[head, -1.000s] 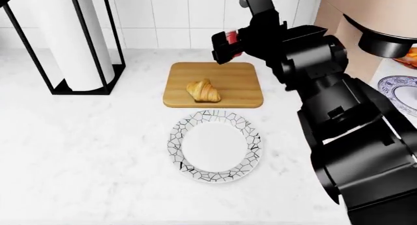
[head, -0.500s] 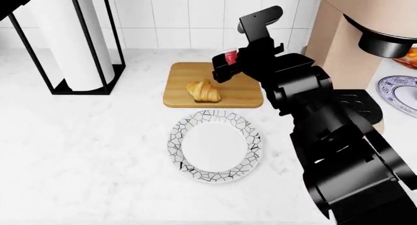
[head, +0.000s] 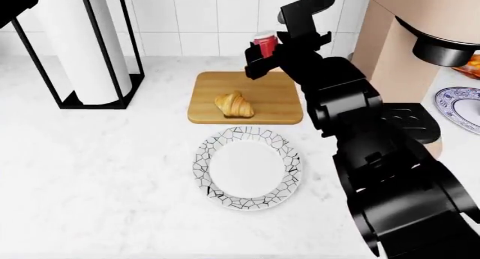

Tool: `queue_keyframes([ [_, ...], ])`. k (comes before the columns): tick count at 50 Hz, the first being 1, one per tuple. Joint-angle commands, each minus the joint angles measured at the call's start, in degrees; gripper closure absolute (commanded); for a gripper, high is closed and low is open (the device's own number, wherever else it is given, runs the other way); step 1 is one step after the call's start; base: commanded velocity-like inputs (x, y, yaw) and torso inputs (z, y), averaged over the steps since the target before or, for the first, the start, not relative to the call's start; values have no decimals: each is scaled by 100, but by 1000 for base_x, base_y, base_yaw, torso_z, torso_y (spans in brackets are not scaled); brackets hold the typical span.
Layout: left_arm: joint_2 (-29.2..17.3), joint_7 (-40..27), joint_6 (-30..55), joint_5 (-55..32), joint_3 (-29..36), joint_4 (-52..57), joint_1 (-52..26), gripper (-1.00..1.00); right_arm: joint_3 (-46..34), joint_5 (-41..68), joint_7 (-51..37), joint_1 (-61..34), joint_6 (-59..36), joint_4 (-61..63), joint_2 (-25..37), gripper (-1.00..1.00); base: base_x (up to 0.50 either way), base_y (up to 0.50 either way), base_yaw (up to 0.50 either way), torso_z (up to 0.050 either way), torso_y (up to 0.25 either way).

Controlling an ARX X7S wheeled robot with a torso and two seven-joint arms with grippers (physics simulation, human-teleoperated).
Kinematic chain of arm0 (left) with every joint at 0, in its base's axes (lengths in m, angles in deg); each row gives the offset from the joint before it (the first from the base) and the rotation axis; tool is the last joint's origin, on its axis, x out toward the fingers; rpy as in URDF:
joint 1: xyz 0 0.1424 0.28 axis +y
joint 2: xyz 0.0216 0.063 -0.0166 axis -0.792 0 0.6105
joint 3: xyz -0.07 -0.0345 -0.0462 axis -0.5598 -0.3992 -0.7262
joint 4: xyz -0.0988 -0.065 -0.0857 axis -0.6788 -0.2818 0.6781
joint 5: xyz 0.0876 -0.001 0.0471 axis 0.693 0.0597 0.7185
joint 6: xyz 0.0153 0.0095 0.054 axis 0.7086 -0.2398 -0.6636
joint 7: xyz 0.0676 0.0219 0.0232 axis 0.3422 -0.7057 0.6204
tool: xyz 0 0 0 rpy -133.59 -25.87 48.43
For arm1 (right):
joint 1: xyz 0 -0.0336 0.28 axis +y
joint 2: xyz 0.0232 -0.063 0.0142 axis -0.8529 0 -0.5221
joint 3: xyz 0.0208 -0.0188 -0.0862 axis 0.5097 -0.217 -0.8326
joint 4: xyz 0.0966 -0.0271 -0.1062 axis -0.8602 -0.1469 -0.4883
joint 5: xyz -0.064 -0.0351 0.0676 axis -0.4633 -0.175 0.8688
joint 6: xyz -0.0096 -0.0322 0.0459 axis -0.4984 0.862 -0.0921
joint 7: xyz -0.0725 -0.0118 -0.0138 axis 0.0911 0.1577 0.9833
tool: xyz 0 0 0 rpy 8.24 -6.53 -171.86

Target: From the different types of pastries on the counter, select a croissant and place it on the cutting board. Then retrieve a jar of jam from the cabinet and place it alongside the croissant on the cutting board.

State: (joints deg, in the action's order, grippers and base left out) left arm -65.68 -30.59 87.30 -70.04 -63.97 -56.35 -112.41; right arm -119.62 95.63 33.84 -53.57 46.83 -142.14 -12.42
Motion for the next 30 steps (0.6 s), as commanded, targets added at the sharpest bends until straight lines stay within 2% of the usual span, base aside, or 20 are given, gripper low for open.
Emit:
queue_keyframes([
  [1, 9, 65, -14, 61, 30, -55, -10, -100, -89, 63, 9, -12, 217, 1, -10, 100, 0, 0, 0, 0, 0],
  [8, -14, 65, -11, 121, 52, -38, -15, -100, -429, 393, 13, -4, 156, 1, -10, 100, 0, 0, 0, 1, 0],
  [30, -33, 15, -18, 93, 79, 3, -13, -100, 167, -237, 106, -30, -62, 1, -9, 100, 0, 0, 0, 0, -8],
])
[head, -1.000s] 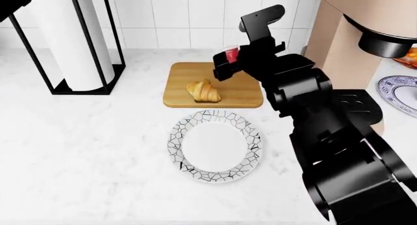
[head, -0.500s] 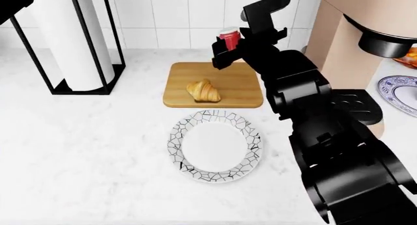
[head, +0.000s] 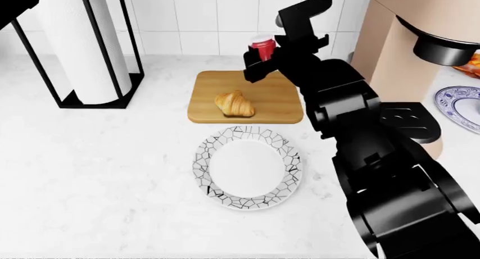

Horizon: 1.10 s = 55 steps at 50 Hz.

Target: From the different types of pastries on the counter, select a croissant and place it on the cutting board. Then retrieve a jar of jam from the cabinet and place it alongside the croissant on the cutting board.

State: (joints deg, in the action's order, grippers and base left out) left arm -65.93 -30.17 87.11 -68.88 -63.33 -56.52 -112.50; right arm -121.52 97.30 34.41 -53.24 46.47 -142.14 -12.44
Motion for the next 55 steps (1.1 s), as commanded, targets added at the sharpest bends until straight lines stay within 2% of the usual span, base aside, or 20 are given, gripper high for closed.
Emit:
queue_keyframes([
  [1, -8, -31, 0, -28, 16, 21, -3, -100, 377, -431, 53, -63, -27, 1, -7, 100, 0, 0, 0, 0, -100],
  [24, 0, 8, -49, -10, 25, -36, -14, -100, 133, -151, 67, -115, -69, 2, -7, 100, 0, 0, 0, 0, -90],
  [25, 2, 11, -55, -9, 23, -48, -11, -100, 115, -125, 73, -120, -77, 2, -7, -100, 0, 0, 0, 0, 0],
  [35, 60, 331, -178, 305, 51, -153, 159, -100, 35, -32, 94, -129, -114, 2, -7, -100, 0, 0, 0, 0, 0],
  [46, 42, 321, -209, 285, 29, -104, 215, -100, 38, 44, 128, -198, -140, 2, -7, -100, 0, 0, 0, 0, 0],
  [51, 16, 288, -217, 248, 5, -82, 223, -100, 125, 372, 203, -495, -332, 2, -7, -100, 0, 0, 0, 0, 0],
  [55, 13, 262, -233, 234, -6, -74, 239, -100, -113, 788, 237, -853, -646, 3, -7, -100, 0, 0, 0, 0, 0],
])
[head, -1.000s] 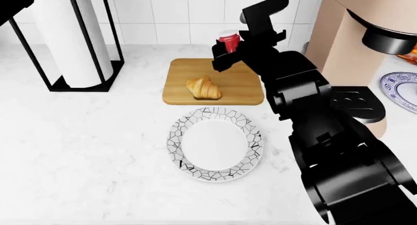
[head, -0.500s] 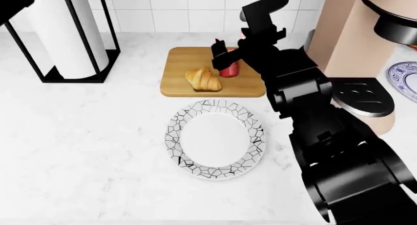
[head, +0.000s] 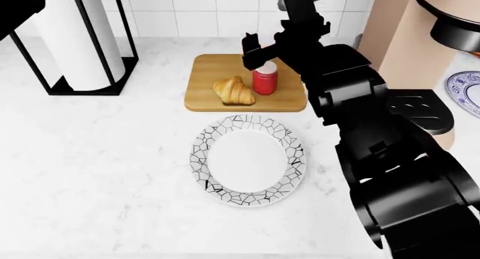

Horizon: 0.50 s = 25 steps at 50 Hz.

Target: From the different types of pastries on the counter, select a croissant and place it on the cutting board. Then retrieve a jar of jam from the cabinet and place it alongside the croissant on the cutting board.

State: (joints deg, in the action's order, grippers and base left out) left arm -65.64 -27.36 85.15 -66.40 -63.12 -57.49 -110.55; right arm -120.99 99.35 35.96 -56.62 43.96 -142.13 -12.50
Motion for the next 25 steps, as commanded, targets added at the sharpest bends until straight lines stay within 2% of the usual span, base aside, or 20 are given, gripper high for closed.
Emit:
queue_keyframes([
  [1, -9, -25, -43, -18, -26, 22, 45, -100, -249, 714, 90, -617, -487, 3, -2, -100, 0, 0, 0, 0, 0],
  [8, 6, -64, -58, -33, -20, 10, 34, -100, -1369, 1825, -8, -1151, -935, 40, -2, -100, 0, 0, 0, 0, 0],
  [12, 12, -84, -54, -45, -9, 7, 21, -100, -1495, 2122, -214, -1337, -1189, 375, 101, -100, 0, 0, 0, 0, 0],
  [14, 18, -88, -52, -50, -2, 4, 6, -100, -1393, 2400, -891, -1157, -1814, 1885, 689, -100, 0, 0, 0, 0, 0],
  [19, 28, -95, -58, -66, 2, 8, -8, -100, -1041, 3161, -2139, -879, -2829, 4505, 1666, -100, 0, 0, 0, 0, 0],
  [25, 47, -83, -69, -65, 11, -6, -27, -100, -606, 3953, -3095, -767, -3408, 6275, 2261, -100, 0, 0, 0, 0, 0],
])
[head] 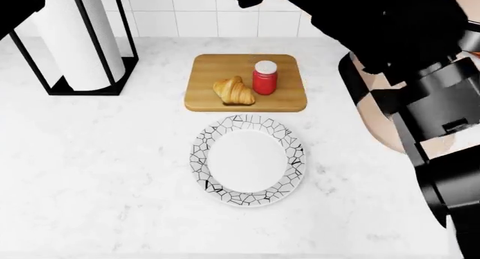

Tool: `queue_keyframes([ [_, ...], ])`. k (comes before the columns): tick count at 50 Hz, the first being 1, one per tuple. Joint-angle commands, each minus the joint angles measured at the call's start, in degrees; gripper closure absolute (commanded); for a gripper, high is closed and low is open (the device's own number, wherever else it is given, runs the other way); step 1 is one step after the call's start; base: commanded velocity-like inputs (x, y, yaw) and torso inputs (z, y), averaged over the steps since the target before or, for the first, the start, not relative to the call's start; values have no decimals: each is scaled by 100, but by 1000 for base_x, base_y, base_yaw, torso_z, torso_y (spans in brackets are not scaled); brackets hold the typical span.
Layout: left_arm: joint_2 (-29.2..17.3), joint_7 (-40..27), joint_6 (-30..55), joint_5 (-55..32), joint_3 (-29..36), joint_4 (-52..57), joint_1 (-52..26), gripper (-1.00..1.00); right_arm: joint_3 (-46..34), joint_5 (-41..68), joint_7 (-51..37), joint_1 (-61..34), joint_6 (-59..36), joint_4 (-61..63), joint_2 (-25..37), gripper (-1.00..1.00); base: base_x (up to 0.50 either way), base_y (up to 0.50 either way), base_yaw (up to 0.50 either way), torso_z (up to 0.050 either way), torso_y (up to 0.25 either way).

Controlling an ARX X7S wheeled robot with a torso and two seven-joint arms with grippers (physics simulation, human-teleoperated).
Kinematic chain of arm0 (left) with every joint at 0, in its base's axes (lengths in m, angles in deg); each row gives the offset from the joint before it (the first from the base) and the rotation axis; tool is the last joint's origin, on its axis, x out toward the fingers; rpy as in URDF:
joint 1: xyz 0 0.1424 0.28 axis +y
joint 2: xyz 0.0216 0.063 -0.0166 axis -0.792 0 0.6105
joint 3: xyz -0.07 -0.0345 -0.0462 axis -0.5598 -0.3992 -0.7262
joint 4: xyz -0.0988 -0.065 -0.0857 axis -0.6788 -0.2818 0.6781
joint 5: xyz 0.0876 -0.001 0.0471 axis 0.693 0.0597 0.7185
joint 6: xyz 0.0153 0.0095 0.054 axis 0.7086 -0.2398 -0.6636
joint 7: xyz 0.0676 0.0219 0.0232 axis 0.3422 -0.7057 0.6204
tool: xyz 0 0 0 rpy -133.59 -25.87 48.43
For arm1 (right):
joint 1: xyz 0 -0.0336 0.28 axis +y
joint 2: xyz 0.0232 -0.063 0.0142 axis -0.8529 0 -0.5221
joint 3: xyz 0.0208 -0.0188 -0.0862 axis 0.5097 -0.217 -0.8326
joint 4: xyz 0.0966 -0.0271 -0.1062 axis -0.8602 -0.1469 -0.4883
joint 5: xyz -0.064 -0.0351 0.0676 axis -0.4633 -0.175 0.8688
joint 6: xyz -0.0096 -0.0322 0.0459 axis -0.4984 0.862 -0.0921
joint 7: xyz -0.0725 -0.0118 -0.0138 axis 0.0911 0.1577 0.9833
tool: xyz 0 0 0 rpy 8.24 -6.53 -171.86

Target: From the different types of pastries on the counter, select a croissant and place it on the cutting board. Then retrieve a jar of jam from the cabinet and place it alongside the croissant on the cutting board.

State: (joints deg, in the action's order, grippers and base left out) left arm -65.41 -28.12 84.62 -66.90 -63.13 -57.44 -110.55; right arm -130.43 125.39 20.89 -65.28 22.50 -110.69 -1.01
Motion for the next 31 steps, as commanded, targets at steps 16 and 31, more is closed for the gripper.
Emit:
queue_keyframes([
  [16, 45, -314, 37, -380, 13, 101, -188, -100, 1140, 2756, -3121, -257, -1846, 5163, 1667, -100, 0, 0, 0, 0, 0],
  [31, 44, -392, 60, -455, 47, 136, -280, -100, 1502, 3198, -3634, -868, -2017, 5704, 1904, -100, 0, 0, 0, 0, 0],
])
